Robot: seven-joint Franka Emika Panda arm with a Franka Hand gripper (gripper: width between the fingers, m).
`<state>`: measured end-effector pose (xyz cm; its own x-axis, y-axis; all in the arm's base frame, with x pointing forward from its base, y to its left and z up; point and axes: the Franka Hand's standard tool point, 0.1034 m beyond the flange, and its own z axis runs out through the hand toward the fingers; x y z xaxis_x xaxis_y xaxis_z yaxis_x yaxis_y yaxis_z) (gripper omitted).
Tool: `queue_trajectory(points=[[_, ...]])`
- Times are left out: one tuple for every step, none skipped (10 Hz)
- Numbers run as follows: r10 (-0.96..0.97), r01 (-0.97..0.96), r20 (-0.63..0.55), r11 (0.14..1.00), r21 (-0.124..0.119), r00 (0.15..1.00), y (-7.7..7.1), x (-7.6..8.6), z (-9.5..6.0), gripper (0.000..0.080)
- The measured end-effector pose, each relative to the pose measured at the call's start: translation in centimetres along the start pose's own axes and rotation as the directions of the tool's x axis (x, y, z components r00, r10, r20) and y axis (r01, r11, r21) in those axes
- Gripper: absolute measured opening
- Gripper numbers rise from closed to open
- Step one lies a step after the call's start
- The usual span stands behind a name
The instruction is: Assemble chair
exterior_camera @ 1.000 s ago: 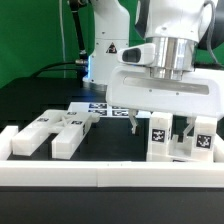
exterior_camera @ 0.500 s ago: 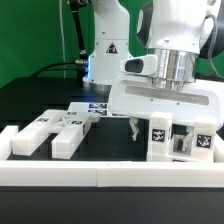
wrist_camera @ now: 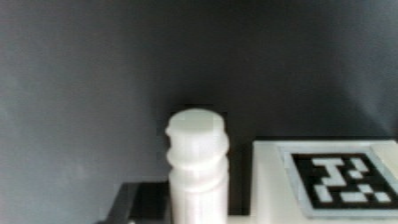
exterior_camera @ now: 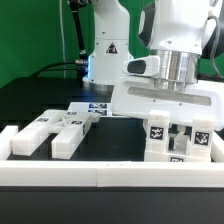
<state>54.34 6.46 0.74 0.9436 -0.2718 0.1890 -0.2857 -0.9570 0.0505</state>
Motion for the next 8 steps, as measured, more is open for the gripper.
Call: queue_trajectory(points=[[-0.001, 0.001, 0.0, 1.0, 0.0, 1.0, 0.0, 0.0, 0.0, 0.0251], [-0.009, 0.009, 0.0, 1.0, 0.0, 1.0, 0.2, 0.1, 0.0, 0.0251], [-0.019, 0.019, 0.001, 1.0, -0.002, 1.0, 0.5, 0.3, -0.2, 0.0251], [-0.031, 0.031, 0.007, 1.0, -0.002, 1.0, 0.9, 0.7, -0.7, 0.0251], [-0.042, 0.042, 0.018, 0.999, 0.001, 0.999, 1.3, 1.2, -1.7, 0.0251], [-0.051, 0.051, 0.031, 0.999, 0.006, 0.998, 1.8, 1.7, -2.9, 0.0251], [-0.063, 0.063, 0.052, 0.998, 0.012, 0.997, 2.4, 2.3, -4.4, 0.0252], [-0.077, 0.076, 0.075, 0.997, 0.018, 0.994, 3.1, 2.7, -5.5, 0.0252]])
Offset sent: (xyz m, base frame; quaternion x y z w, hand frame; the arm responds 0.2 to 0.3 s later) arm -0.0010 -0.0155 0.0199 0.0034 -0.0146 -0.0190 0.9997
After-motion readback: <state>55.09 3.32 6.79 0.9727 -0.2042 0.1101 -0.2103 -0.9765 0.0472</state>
